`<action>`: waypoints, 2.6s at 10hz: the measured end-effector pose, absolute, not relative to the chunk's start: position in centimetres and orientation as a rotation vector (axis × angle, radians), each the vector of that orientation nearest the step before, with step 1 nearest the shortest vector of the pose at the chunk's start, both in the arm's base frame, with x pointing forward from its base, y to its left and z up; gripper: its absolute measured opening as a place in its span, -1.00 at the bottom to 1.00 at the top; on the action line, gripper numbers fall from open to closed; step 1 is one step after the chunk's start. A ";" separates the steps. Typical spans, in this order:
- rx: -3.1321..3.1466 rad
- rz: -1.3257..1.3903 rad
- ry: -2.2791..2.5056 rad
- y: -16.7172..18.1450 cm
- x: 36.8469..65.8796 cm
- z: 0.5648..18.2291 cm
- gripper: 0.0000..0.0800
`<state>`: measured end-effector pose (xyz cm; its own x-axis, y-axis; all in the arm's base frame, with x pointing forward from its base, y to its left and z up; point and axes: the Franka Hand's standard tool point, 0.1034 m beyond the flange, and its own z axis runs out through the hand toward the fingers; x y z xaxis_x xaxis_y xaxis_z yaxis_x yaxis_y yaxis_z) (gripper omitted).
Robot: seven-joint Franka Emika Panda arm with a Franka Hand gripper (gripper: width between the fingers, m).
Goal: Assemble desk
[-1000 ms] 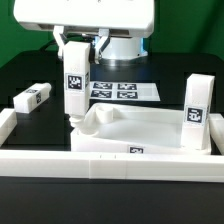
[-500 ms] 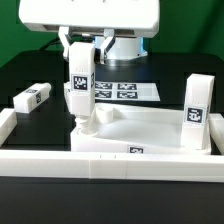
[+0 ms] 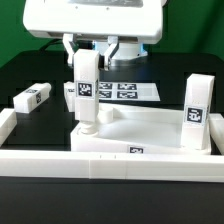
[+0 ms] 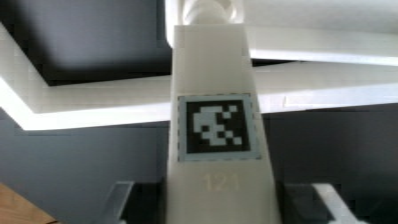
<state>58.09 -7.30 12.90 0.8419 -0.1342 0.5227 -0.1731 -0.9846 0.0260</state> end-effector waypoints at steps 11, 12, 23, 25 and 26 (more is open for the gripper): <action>2.911 0.863 -0.217 -6.9 58.2 11.0 -0.27; 2.893 0.894 -0.214 -7.0 58.3 11.0 -0.27; 2.936 0.872 -0.231 -7.1 59.0 14.6 0.62; 2.941 0.871 -0.245 -7.5 59.2 15.4 0.62; 2.948 0.858 -0.242 -7.4 59.1 15.2 0.62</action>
Offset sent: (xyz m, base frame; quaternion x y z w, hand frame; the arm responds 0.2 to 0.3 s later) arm 0.0077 0.0046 -0.0008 -0.0106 0.0012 -0.0008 0.9999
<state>59.07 -7.39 15.23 0.8324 -0.1334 0.5379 -0.1677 -0.9857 0.0151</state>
